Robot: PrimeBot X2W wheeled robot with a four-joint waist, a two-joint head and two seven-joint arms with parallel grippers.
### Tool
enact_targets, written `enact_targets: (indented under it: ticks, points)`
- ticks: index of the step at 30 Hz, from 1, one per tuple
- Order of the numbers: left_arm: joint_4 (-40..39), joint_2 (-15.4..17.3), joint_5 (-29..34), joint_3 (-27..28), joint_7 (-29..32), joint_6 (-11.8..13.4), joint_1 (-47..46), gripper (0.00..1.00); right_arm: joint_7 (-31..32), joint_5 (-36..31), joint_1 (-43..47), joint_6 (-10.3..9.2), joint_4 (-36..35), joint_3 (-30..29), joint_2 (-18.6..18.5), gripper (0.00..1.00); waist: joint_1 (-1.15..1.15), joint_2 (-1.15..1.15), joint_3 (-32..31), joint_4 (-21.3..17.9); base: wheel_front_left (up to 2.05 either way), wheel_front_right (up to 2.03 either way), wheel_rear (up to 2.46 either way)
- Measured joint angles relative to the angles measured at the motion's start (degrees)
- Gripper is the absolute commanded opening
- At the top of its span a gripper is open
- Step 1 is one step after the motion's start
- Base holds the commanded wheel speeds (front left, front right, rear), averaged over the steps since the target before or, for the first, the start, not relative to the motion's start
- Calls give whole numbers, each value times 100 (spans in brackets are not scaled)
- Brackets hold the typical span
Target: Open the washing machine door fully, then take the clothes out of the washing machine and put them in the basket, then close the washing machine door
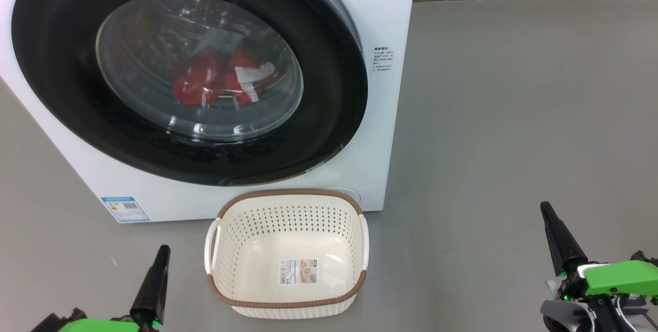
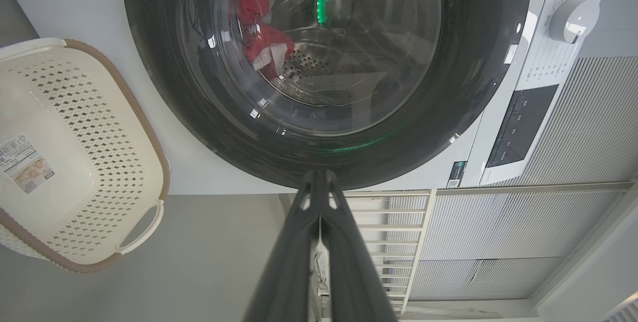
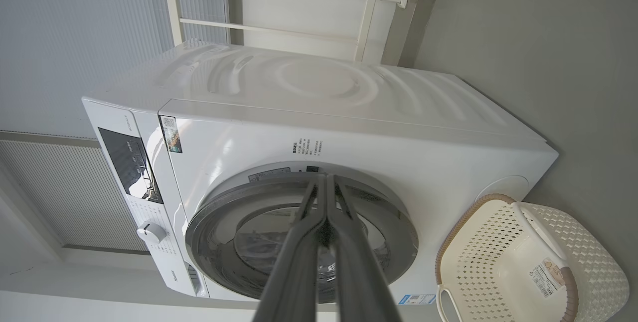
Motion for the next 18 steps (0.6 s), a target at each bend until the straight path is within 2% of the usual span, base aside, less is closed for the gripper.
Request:
enact_targets:
  ticks: [18]
  points:
    - [0, 0, 0, 0, 0, 0, 0, 0, 0, 0, 0, 0, 0, 0, 0, 0, 0, 0, 0, 0, 0, 0, 0]
